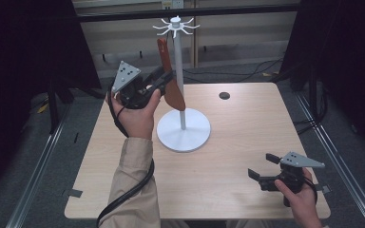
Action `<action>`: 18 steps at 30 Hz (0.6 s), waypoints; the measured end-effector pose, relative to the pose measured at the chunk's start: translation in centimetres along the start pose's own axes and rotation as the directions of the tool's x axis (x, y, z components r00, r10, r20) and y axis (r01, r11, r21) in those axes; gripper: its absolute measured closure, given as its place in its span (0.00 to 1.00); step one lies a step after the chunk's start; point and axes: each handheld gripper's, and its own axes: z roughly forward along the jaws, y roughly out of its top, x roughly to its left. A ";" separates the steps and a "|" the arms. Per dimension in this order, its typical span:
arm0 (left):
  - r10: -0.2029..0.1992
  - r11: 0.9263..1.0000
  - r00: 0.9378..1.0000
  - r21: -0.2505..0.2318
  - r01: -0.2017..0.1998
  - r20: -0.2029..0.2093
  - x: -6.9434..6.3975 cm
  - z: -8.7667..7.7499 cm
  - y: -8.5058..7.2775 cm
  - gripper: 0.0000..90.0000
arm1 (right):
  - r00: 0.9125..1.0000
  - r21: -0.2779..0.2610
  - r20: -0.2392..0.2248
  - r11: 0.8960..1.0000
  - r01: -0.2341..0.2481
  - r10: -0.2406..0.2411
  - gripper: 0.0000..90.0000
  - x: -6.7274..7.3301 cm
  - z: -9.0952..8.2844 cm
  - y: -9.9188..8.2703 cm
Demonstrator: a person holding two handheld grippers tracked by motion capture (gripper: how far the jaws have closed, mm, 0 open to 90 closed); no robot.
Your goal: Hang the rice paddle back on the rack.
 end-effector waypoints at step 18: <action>0.017 1.000 1.000 0.018 -0.016 -0.012 -0.6 2.0 0.4 0.74 | 1.000 -0.007 -0.001 1.000 -0.003 0.003 0.04 -0.2 0.0 0.1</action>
